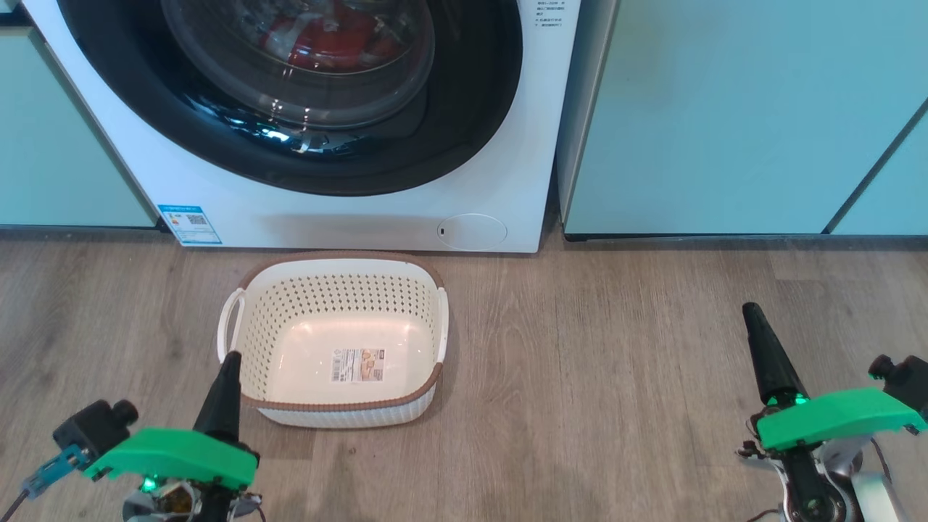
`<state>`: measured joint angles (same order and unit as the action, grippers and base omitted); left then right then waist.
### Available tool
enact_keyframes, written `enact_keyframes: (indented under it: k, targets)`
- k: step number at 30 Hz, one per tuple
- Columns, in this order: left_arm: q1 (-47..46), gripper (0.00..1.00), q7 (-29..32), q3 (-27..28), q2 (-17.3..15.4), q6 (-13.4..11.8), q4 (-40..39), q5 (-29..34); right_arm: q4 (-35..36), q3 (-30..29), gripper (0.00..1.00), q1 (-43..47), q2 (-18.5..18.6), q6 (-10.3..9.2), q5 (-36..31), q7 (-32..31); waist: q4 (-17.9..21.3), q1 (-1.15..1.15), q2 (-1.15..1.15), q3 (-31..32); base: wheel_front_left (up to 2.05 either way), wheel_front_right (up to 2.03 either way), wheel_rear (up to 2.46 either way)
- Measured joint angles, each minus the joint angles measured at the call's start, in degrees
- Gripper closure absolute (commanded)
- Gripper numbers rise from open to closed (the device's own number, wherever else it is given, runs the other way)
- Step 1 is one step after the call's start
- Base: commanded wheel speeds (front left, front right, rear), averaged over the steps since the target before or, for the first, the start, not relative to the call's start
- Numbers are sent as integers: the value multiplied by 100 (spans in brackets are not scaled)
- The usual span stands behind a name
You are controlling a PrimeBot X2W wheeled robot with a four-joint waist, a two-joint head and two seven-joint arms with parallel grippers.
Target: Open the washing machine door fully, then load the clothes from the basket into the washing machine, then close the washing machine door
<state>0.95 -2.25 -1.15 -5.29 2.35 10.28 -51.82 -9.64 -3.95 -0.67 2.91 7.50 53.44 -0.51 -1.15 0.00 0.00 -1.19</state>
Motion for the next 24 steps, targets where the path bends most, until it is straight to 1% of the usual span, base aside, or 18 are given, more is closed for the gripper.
enact_keyframes:
  k: [13, 15, 24]
  targets:
    - [-92, 100, 179, 131, 62, 59, 126, -878, -157, -42, 100, -59, 4, 0, 877, -81, 25, 0, 0, 26, 0, 0, 0]
    - [-112, 100, 224, 140, 68, 104, 133, -1004, -177, -55, 100, -107, 5, 0, 1000, -109, 29, 0, 0, 30, 0, 0, 0]
    - [-117, 100, 326, 242, 116, 158, 203, -1568, -275, -90, 100, -116, 12, 0, 1566, -172, 46, 0, 0, 47, 0, 0, 0]
